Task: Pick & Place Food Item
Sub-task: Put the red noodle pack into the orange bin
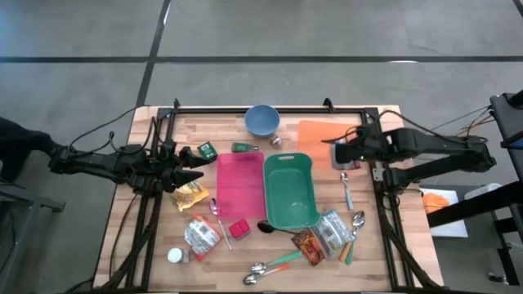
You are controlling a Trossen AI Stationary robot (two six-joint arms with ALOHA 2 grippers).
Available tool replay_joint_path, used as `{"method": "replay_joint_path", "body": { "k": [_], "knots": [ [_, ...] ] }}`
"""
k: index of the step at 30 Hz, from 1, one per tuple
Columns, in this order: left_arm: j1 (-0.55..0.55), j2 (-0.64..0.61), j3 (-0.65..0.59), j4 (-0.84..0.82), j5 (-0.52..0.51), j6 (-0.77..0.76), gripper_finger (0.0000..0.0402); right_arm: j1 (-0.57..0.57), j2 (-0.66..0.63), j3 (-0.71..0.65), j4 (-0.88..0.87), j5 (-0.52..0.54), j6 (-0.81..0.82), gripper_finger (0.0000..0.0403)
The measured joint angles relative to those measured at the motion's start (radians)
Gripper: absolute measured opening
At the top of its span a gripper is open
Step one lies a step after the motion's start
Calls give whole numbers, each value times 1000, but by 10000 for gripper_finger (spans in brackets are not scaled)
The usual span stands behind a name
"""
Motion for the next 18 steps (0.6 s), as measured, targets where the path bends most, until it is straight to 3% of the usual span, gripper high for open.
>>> {"method": "replay_joint_path", "body": {
  "k": [6, 18],
  "knots": [
    [0, 0, 0, 0, 0, 1, 386, -160, 0, 72, -63, 15, -55, 8],
    [0, 0, 0, 0, 0, 0, 386, -488, 82, 80, -56, -123, -300, 8]
  ]
}}
